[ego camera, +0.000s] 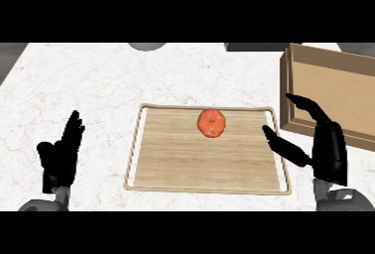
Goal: Pick the squash from the tray and place it in the cardboard box
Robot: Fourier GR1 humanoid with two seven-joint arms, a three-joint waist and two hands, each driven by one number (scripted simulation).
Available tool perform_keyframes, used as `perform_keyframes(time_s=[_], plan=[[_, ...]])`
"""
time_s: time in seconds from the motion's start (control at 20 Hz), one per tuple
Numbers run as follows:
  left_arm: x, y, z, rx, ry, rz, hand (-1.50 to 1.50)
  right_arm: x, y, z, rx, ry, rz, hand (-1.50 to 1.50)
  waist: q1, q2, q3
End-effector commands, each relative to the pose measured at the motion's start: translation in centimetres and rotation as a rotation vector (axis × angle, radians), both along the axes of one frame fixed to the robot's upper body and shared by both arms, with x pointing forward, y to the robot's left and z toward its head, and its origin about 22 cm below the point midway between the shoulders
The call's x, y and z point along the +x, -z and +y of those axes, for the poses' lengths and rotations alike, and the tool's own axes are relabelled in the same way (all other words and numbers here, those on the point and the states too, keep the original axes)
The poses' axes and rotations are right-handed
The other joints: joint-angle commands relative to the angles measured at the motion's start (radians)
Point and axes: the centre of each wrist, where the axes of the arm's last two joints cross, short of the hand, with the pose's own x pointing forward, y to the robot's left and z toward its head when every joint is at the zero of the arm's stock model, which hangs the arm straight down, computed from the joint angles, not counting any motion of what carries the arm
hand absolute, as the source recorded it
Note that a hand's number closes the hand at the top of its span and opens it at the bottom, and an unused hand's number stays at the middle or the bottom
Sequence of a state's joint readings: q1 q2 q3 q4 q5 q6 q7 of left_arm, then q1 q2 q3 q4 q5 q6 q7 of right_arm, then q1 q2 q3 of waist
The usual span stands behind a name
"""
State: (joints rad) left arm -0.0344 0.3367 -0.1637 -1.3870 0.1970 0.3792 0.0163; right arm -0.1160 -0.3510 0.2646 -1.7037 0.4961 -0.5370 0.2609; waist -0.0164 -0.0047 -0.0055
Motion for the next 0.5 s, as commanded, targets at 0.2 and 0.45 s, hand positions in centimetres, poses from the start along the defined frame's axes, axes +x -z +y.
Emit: perform_keyframes(time_s=[0.2, 0.45], plan=[[0.7, -0.3, -0.4, -0.022, -0.007, 0.000, 0.00, -2.0, -4.3, 4.4, -0.227, 0.118, 0.197, -1.50, 0.008, -0.002, 0.002], [1.7, -0.4, -0.3, -0.011, 0.010, 0.001, 0.00, -1.5, -10.0, 6.6, -0.243, 0.082, 0.351, -1.50, 0.020, 0.003, 0.003]])
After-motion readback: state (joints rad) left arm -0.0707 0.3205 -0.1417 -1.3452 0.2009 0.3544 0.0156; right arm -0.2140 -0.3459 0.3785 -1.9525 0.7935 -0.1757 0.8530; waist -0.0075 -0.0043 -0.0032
